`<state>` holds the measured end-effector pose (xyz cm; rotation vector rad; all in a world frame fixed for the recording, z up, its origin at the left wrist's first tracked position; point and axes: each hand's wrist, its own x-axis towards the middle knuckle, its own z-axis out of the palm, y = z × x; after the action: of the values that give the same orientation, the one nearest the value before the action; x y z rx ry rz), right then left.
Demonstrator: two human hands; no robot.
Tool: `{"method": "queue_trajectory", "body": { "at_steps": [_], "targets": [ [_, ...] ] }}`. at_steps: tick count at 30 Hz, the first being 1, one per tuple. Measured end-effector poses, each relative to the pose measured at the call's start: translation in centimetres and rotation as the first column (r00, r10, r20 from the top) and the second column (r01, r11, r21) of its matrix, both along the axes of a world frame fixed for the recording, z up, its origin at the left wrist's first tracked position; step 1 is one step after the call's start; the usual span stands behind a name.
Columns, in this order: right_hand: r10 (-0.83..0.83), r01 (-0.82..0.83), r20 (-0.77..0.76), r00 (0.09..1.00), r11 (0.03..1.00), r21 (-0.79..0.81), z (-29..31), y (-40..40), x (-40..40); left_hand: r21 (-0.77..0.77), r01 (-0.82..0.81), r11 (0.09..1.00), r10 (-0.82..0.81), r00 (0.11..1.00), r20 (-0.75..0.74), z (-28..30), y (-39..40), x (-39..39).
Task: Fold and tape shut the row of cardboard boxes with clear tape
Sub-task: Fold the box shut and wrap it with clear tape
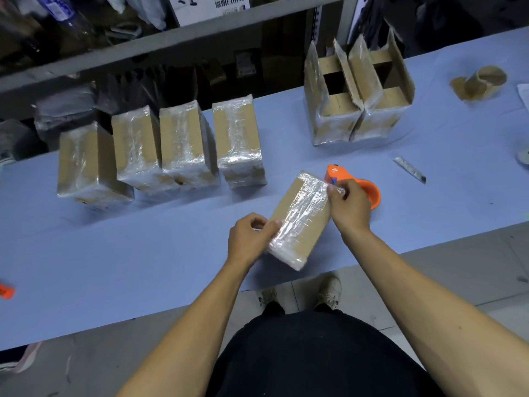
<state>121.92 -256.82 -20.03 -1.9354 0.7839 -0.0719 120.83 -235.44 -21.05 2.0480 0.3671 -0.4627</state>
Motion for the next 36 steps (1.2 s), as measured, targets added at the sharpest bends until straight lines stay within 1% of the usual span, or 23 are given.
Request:
{"method": "queue_trajectory", "body": {
  "at_steps": [2,3,6,8,9,10,11,12,13,14,15,17,18,20,22,24,26,29,30,32,34,36],
  "targets": [
    [0.063,-0.063,0.033,0.997,0.998,0.014,-0.1,-0.2,0.4,-0.079,0.075,0.994,-0.083,0.992,-0.096,0.1,-0.1,0.4],
    [0.106,-0.108,0.051,0.993,0.994,0.021,-0.2,-0.2,0.7,-0.137,0.077,0.988,-0.093,0.988,-0.12,0.2,-0.5,1.0],
    [0.264,-0.262,0.086,0.961,0.964,-0.04,-0.5,-0.1,1.3,-0.231,-0.002,0.973,-0.026,0.993,-0.119,0.5,-2.7,3.7],
    [0.361,-0.355,0.088,0.929,0.932,-0.075,-0.4,-0.2,1.9,-0.26,-0.008,0.965,-0.013,0.997,-0.08,0.5,-4.4,5.2],
    [0.379,-0.376,0.084,0.922,0.925,-0.051,-0.4,-0.4,2.1,-0.259,0.013,0.966,-0.028,0.998,-0.053,0.4,-5.0,5.5],
    [0.36,-0.36,0.081,0.93,0.933,-0.014,-0.3,-0.7,2.3,-0.244,0.038,0.969,-0.046,0.999,-0.027,0.1,-5.4,5.4],
    [0.301,-0.301,0.068,0.951,0.954,-0.006,-0.5,-1.3,2.3,-0.223,0.055,0.973,-0.057,0.998,-0.005,-0.3,-5.7,5.2],
    [0.213,-0.211,0.034,0.976,0.976,-0.054,-0.8,-2.0,2.2,-0.209,0.059,0.976,-0.058,0.998,0.008,-0.5,-5.8,4.8],
    [0.122,-0.123,-0.015,0.992,0.981,-0.148,-1.2,-2.8,2.0,-0.213,0.049,0.976,-0.048,0.999,0.01,-0.7,-5.9,4.5],
    [0.064,-0.082,-0.08,0.995,0.967,-0.24,-1.6,-3.5,1.6,-0.23,0.032,0.973,-0.031,0.999,0.006,-0.9,-5.9,4.1],
    [0.063,-0.106,-0.157,0.986,0.954,-0.282,-2.0,-3.9,1.2,-0.246,0.016,0.969,-0.016,1.0,0.002,-0.8,-5.9,3.9],
    [0.181,-0.263,-0.3,0.937,0.928,-0.264,-3.1,-4.0,0.7,-0.243,0.015,0.97,-0.013,1.0,0.011,-0.7,-6.0,3.6],
    [0.245,-0.344,-0.342,0.907,0.9,-0.268,-3.5,-3.9,0.6,-0.227,0.018,0.974,-0.015,1.0,0.013,-0.7,-5.9,3.6],
    [0.312,-0.437,-0.369,0.876,0.836,-0.331,-4.2,-3.9,0.7,-0.212,0.016,0.977,-0.019,1.0,-0.012,-0.6,-5.7,3.5],
    [0.35,-0.467,-0.339,0.873,0.801,-0.376,-4.0,-4.2,1.0,-0.212,0.021,0.977,-0.032,0.998,-0.052,-0.4,-5.3,3.7],
    [0.354,-0.458,-0.304,0.884,0.787,-0.413,-3.3,-4.6,1.3,-0.185,0.051,0.981,-0.064,0.996,-0.064,-0.2,-4.9,4.2],
    [0.291,-0.385,-0.27,0.918,0.82,-0.424,-2.5,-4.8,1.6,-0.125,0.101,0.987,-0.105,0.994,-0.025,0.0,-4.9,4.9],
    [0.16,-0.228,-0.214,0.964,0.908,-0.352,-0.7,-4.8,1.8,-0.08,0.181,0.98,-0.18,0.983,0.018,0.8,-5.5,5.8],
    [0.152,-0.209,-0.188,0.97,0.916,-0.342,0.0,-4.9,1.7,-0.066,0.202,0.977,-0.201,0.979,0.024,1.1,-5.7,6.1],
    [0.19,-0.226,-0.132,0.973,0.906,-0.358,1.5,-5.1,1.5,-0.007,0.241,0.971,-0.24,0.968,0.073,1.8,-6.1,6.8],
    [0.23,-0.239,-0.072,0.971,0.884,-0.402,2.9,-5.6,1.4,0.018,0.221,0.975,-0.221,0.961,0.167,3.0,-6.8,7.6],
    [0.268,-0.241,0.002,0.963,0.868,-0.434,4.1,-5.9,1.4,-0.081,0.129,0.988,-0.11,0.973,0.202,4.9,-7.6,8.6]
  ]
}}
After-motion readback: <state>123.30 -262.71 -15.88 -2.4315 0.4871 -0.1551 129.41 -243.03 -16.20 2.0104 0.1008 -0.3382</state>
